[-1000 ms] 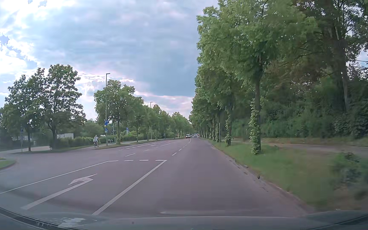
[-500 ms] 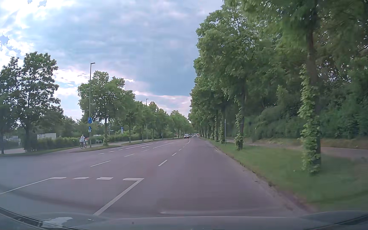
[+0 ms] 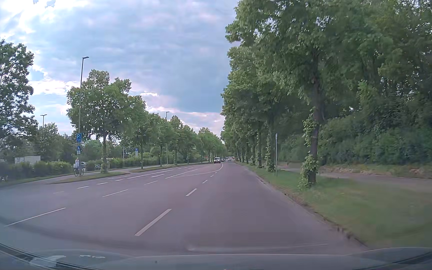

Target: Follow the waypoints while adhering to traffic rules and regulations

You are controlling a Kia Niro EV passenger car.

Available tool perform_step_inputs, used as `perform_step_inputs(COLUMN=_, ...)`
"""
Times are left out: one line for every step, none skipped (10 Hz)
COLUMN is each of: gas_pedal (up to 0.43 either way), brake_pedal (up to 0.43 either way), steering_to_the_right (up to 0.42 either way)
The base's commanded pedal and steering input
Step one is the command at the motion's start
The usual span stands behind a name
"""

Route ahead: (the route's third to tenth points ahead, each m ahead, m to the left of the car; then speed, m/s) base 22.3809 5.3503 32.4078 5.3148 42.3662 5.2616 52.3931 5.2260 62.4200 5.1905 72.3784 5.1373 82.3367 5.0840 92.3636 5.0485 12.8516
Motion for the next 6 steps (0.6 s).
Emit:
perform_step_inputs(gas_pedal=0.150, brake_pedal=0.018, steering_to_the_right=-0.001)
perform_step_inputs(gas_pedal=0.150, brake_pedal=0.018, steering_to_the_right=-0.001)
perform_step_inputs(gas_pedal=0.150, brake_pedal=0.018, steering_to_the_right=-0.002)
perform_step_inputs(gas_pedal=0.138, brake_pedal=0.018, steering_to_the_right=-0.002)
perform_step_inputs(gas_pedal=0.138, brake_pedal=0.018, steering_to_the_right=-0.002)
perform_step_inputs(gas_pedal=0.138, brake_pedal=0.018, steering_to_the_right=-0.001)
